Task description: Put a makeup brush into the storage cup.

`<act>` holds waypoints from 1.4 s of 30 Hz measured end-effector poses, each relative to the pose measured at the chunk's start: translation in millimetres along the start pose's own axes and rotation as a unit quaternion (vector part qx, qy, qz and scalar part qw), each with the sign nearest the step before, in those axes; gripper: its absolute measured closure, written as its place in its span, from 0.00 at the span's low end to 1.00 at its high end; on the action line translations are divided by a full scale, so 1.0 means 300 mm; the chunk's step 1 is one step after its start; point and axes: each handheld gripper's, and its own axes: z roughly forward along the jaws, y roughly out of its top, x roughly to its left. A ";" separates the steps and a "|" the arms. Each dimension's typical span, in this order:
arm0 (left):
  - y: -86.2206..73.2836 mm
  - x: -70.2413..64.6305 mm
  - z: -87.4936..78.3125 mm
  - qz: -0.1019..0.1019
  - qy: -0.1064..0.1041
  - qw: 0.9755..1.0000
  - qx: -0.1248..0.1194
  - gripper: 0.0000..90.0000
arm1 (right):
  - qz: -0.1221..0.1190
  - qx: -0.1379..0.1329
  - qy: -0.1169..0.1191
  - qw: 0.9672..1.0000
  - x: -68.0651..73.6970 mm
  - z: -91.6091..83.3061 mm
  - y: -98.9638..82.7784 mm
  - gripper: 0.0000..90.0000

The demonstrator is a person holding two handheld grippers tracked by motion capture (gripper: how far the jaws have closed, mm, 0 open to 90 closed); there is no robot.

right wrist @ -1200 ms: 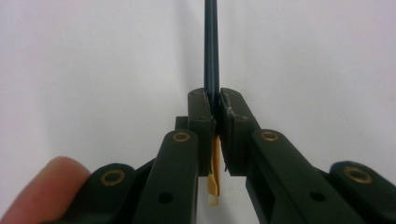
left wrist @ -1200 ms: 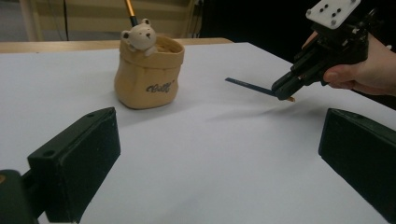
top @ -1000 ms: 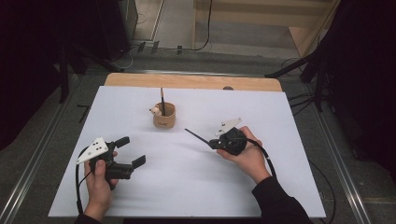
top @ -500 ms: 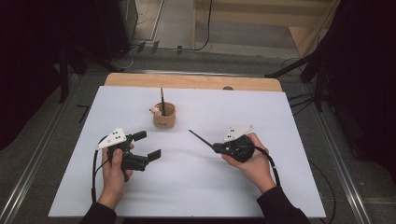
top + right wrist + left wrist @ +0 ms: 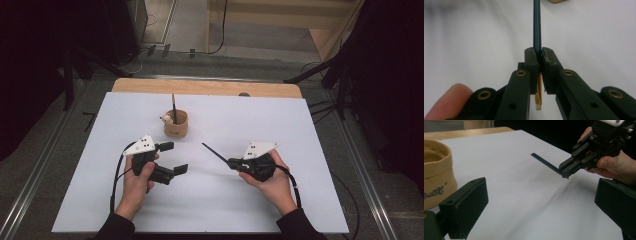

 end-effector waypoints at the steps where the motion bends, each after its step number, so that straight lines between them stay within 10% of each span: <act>1: 0.000 -0.004 0.006 0.001 -0.004 1.000 0.003 0.00 | -0.002 0.003 0.001 1.000 0.002 0.002 0.000 0.95; 16: -0.003 -0.016 0.036 0.011 -0.044 0.999 0.019 0.01 | -0.036 -0.011 0.029 0.999 0.061 0.020 0.023 0.95; 31: 0.005 -0.034 0.080 0.003 -0.034 0.997 0.065 0.49 | -0.067 -0.007 0.045 0.997 0.086 0.030 0.033 0.95; 42: 0.017 -0.013 0.087 -0.021 -0.099 0.990 0.094 0.72 | -0.088 0.002 0.057 0.995 0.106 0.046 0.038 0.95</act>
